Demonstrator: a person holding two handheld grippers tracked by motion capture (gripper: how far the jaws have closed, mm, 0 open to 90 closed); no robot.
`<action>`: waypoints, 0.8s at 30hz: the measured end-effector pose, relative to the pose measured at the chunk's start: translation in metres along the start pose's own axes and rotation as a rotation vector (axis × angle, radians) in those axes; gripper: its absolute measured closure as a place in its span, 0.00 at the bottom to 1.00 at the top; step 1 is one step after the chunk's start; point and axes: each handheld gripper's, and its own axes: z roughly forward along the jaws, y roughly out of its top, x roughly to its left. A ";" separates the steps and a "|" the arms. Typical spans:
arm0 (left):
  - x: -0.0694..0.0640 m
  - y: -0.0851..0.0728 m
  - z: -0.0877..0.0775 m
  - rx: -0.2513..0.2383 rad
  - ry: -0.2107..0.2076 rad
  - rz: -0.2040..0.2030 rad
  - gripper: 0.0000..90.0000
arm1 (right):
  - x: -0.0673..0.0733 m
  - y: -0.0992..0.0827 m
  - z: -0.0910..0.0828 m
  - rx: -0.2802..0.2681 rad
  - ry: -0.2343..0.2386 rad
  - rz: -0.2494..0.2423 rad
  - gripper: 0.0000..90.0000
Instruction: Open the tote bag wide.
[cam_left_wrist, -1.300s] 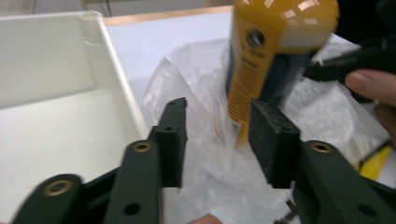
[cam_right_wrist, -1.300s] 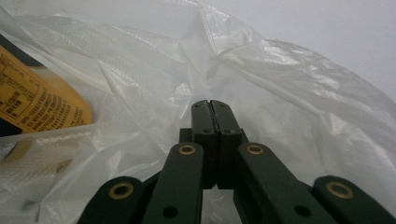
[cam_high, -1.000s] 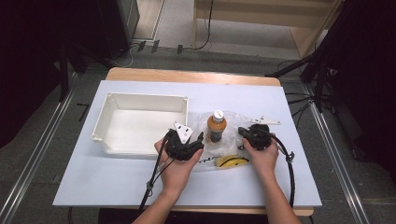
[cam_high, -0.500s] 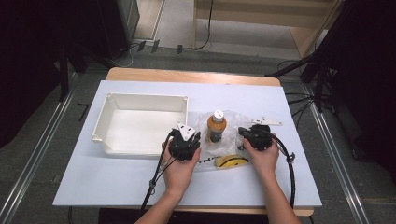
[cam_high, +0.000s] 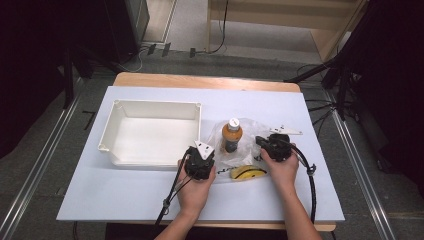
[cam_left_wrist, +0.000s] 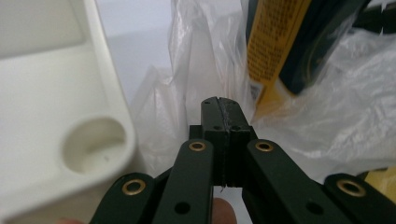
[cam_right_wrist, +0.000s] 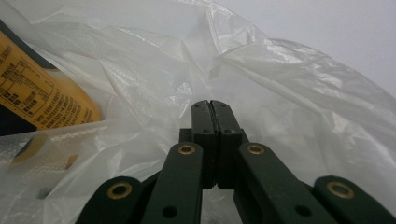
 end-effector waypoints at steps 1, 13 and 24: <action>0.000 -0.004 0.002 0.013 -0.003 -0.002 1.00 | 0.000 0.000 0.000 0.000 0.000 0.000 1.00; 0.010 -0.015 0.001 0.112 -0.030 -0.016 1.00 | -0.003 0.000 -0.002 -0.005 0.001 0.017 1.00; 0.021 -0.017 -0.013 0.026 -0.161 -0.011 1.00 | -0.003 -0.001 -0.017 -0.061 0.045 -0.043 0.89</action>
